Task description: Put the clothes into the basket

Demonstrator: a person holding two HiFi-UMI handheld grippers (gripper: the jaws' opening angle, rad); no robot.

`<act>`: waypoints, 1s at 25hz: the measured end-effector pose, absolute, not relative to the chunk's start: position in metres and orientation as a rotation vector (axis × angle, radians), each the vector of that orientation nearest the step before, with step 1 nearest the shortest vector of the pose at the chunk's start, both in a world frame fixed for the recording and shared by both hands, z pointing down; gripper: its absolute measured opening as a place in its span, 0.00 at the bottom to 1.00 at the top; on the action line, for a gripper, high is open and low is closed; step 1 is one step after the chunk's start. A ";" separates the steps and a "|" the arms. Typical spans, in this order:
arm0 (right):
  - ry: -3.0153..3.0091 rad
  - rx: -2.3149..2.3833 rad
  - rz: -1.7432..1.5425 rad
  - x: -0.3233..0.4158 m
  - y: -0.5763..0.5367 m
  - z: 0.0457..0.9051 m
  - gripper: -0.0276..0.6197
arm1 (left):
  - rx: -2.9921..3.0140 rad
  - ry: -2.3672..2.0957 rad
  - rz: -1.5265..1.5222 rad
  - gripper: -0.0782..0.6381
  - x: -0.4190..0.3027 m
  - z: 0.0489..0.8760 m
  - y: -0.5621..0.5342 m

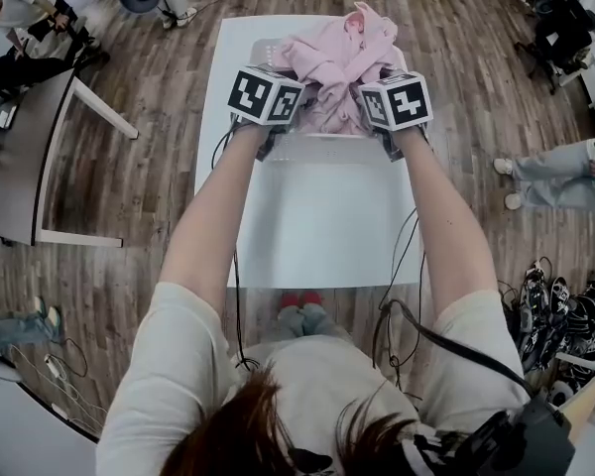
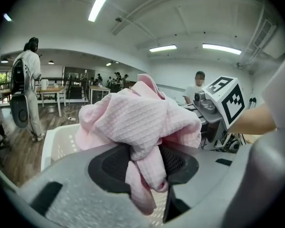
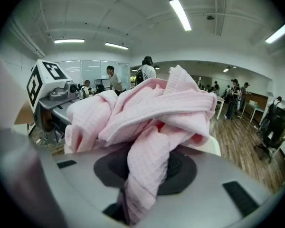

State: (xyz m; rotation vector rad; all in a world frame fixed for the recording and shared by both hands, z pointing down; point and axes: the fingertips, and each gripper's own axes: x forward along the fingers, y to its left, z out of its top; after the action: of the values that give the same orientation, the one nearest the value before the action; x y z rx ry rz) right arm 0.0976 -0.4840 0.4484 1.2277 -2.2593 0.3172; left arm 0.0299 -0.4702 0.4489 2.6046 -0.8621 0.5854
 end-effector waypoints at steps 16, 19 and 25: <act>-2.040 1.081 0.766 0.107 -0.480 0.517 0.23 | 2.265 -0.743 0.814 0.37 0.028 0.510 -0.475; -2.024 1.094 0.782 0.110 -0.482 0.518 0.26 | 2.258 -0.787 0.848 0.37 0.025 0.511 -0.479; -2.038 1.169 0.740 0.118 -0.488 0.509 0.31 | 2.270 -0.869 0.779 0.38 0.013 0.501 -0.488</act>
State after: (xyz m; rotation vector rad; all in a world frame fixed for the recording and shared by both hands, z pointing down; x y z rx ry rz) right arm 0.1176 -0.4880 0.5090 1.1685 -2.0378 0.7402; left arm 0.0134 -0.4876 0.5008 2.2705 -0.8693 0.7790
